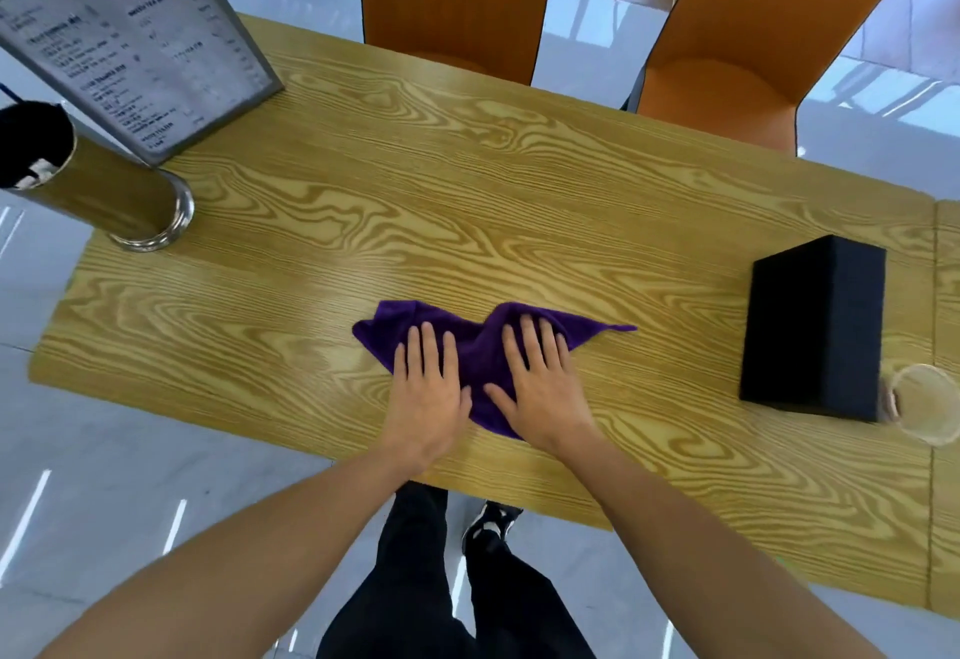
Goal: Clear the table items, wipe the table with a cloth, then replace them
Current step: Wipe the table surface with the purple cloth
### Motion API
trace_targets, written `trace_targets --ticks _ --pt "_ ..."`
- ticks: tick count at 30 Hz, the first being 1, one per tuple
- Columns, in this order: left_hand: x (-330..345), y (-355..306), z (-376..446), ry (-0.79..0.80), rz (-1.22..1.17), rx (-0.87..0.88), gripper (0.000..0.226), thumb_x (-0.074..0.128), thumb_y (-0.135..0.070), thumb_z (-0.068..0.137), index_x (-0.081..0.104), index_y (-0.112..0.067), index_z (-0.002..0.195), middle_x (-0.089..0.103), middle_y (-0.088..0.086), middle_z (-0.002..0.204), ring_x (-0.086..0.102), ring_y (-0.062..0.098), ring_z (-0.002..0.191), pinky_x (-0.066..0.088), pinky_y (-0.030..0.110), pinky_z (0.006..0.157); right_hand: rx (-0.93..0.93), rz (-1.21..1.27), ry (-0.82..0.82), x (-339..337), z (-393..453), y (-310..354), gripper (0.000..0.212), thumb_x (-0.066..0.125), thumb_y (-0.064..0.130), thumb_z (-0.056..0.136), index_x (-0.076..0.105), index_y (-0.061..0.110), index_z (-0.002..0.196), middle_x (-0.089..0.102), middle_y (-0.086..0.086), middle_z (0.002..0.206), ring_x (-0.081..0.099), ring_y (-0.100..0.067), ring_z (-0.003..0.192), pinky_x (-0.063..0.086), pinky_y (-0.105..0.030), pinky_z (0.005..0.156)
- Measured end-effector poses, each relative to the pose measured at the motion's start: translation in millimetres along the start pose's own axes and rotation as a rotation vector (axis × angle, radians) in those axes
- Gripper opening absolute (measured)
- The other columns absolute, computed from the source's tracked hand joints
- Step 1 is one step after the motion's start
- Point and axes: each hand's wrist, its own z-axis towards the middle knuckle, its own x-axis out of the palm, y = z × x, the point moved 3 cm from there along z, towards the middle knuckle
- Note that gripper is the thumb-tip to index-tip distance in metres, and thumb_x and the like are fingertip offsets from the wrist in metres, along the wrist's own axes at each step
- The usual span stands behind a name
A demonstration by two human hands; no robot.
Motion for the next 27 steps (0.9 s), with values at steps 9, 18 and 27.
trace_targets --ticks 9,18,27 --pt "-37.9 63.5 112.3 -0.027 -0.002 0.018 0.082 0.048 -0.050 0.097 0.026 0.005 0.153 0.022 0.041 0.155 0.023 0.054 0.145 0.024 0.059 0.118 0.014 0.047 -0.038 -47.6 119.4 -2.5 0.086 0.032 0.066 0.100 0.005 0.016 0.164 0.000 -0.014 0.171 -0.001 -0.033 0.158 0.004 -0.048 0.127" --pt "-78.1 101.1 196.1 0.028 -0.060 0.079 0.088 0.045 -0.058 0.098 0.005 -0.010 0.160 -0.002 0.028 0.165 -0.001 0.040 0.154 0.009 0.048 0.124 0.080 0.065 -0.039 -76.1 191.9 -9.3 0.086 0.031 0.066 0.101 0.000 0.017 0.164 -0.006 -0.013 0.171 -0.007 -0.033 0.158 0.001 -0.048 0.127" --pt "-56.8 78.7 152.5 -0.039 -0.126 0.111 0.076 0.049 -0.047 0.100 0.017 -0.014 0.160 0.010 0.025 0.165 0.008 0.040 0.153 0.016 0.048 0.123 0.088 0.077 -0.085 -60.3 150.1 6.3 0.079 0.040 0.052 0.103 0.012 0.009 0.163 0.008 -0.019 0.170 0.006 -0.038 0.157 0.011 -0.052 0.126"
